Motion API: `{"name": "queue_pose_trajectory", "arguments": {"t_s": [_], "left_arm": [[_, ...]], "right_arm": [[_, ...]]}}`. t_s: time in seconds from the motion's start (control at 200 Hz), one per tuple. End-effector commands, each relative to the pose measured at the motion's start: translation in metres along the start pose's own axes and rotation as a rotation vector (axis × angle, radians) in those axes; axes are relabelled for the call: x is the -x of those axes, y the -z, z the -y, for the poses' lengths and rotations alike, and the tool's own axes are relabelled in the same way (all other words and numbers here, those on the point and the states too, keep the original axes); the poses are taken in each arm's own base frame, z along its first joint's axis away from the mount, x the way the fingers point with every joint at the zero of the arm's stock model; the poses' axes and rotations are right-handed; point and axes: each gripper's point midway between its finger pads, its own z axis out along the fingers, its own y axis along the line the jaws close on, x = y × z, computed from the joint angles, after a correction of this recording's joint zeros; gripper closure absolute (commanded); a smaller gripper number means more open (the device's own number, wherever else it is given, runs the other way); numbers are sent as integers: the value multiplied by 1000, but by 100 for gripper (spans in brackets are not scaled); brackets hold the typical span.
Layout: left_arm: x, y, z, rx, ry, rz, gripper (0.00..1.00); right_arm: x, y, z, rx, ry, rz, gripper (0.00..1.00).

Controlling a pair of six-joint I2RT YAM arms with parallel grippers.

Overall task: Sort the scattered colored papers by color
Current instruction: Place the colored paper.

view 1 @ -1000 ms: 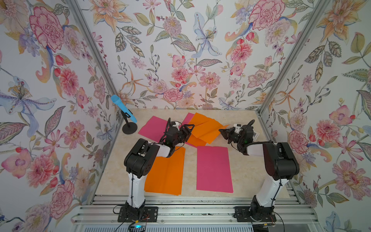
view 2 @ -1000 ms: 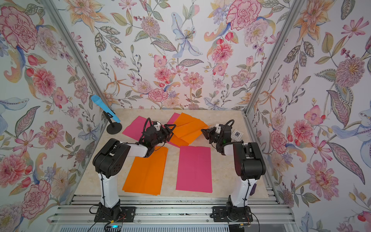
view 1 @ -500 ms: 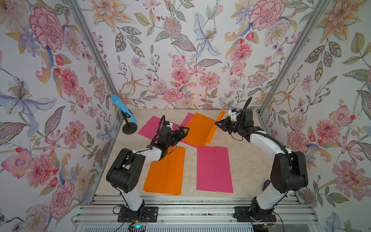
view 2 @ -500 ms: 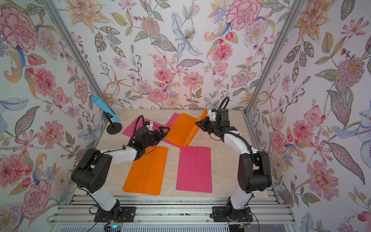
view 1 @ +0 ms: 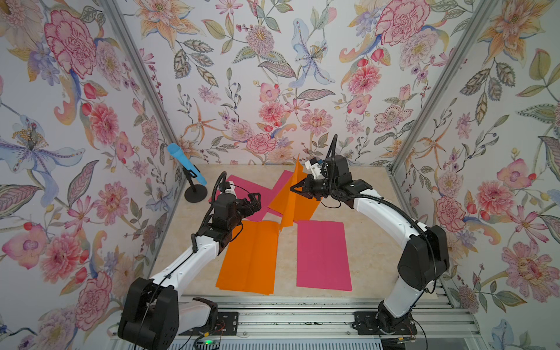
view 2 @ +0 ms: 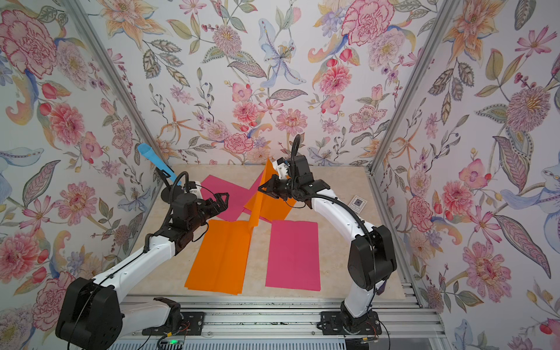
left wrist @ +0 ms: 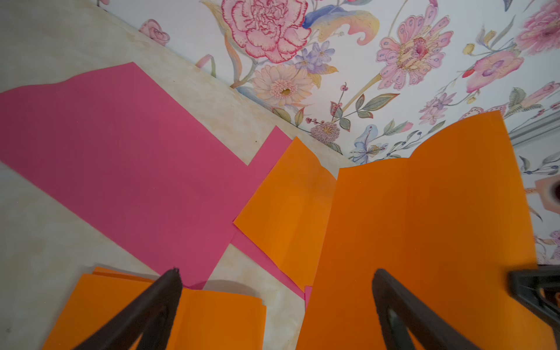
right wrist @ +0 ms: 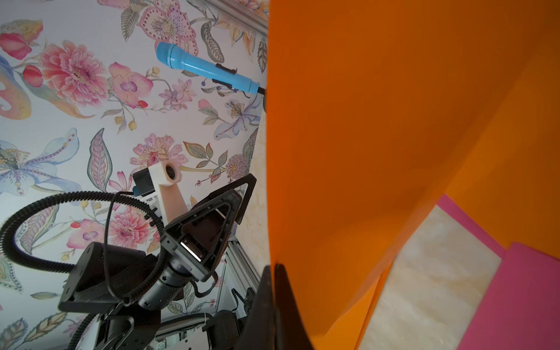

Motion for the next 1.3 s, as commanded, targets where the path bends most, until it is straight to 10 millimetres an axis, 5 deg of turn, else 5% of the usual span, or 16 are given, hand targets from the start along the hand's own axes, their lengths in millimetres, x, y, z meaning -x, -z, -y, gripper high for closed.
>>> {"name": "queue_pose_trajectory", "arguments": {"t_s": [0.0, 0.1, 0.305, 0.801, 1.296], "left_arm": [[-3, 11, -31, 90, -11, -4, 0], [6, 21, -38, 61, 55, 29, 0], [24, 35, -45, 62, 75, 88, 0], [15, 28, -52, 46, 109, 63, 0], [8, 26, -54, 41, 113, 45, 0]], "right_arm": [[-15, -20, -26, 11, 37, -31, 100], [-29, -39, -49, 59, 59, -28, 100], [-54, -62, -63, 177, 31, 5, 100], [-144, -107, 32, 144, -189, -51, 100], [-187, -119, 66, 111, -271, -80, 100]]}}
